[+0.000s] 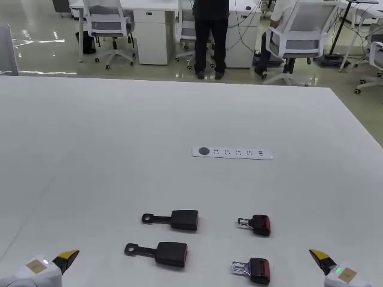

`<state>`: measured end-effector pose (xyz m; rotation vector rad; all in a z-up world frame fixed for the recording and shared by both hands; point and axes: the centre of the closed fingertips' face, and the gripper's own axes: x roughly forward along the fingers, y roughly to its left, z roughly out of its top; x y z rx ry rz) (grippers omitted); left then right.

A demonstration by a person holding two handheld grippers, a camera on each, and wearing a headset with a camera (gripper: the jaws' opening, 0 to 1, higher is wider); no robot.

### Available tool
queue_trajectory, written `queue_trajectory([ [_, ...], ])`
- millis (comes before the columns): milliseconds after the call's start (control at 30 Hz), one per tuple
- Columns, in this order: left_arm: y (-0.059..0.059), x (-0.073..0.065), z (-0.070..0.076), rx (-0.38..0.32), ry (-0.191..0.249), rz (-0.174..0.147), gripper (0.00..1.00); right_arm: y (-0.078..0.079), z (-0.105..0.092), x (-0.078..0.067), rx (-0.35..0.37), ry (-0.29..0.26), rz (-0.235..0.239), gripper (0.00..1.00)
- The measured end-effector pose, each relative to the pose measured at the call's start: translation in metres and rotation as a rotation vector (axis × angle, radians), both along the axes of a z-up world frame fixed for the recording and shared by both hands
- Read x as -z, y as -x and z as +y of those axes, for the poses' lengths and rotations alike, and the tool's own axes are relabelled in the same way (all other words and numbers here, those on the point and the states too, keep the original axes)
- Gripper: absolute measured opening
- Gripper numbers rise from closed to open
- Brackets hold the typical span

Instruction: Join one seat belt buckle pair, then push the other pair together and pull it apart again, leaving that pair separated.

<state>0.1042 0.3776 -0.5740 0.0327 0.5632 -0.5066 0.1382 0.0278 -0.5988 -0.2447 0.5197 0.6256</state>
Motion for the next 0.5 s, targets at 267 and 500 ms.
queue_trajectory([
  [267,-0.0009,0.0001,0.0011,0.001,-0.002,-0.002,1.00,-0.0014,0.0000,0.0017,-0.002,-0.002,0.000,1.00],
  [500,-0.0010,-0.0015,0.0007,-0.005,0.000,-0.005,1.00,-0.0020,0.0013,0.0042,-0.001,-0.006,0.000,1.00],
])
